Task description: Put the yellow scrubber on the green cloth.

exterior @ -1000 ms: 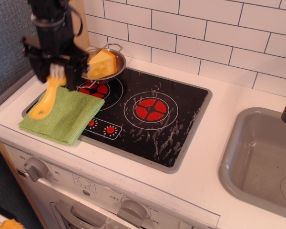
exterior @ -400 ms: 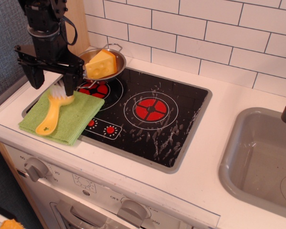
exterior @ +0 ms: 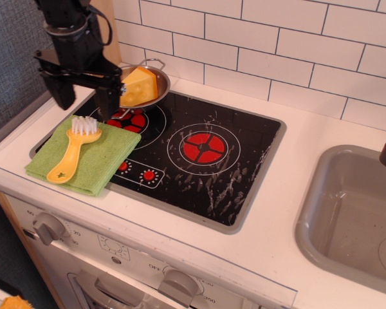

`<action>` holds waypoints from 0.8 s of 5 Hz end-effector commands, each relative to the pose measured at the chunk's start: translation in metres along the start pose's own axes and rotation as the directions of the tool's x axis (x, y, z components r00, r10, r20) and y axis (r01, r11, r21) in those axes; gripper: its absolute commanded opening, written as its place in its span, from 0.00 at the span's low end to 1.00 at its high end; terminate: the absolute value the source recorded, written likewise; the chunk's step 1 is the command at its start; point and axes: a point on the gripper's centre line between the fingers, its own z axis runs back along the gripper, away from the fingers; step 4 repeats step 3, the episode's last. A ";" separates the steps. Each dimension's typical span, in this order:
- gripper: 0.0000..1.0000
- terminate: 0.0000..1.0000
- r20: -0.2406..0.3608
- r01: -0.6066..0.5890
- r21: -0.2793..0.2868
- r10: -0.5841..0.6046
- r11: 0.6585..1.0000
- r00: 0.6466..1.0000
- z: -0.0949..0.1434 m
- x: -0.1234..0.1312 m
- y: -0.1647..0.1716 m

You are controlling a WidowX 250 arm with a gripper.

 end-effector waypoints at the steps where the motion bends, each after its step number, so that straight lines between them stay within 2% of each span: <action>1: 1.00 0.00 0.057 0.093 0.008 -0.093 0.996 0.994 0.029 0.021 -0.026; 2: 1.00 0.00 0.057 0.093 0.008 -0.093 0.996 0.994 0.029 0.021 -0.026; 3: 1.00 1.00 0.057 0.093 0.008 -0.093 0.996 0.994 0.029 0.021 -0.026; 4: 1.00 1.00 0.057 0.093 0.008 -0.093 0.996 0.994 0.029 0.021 -0.026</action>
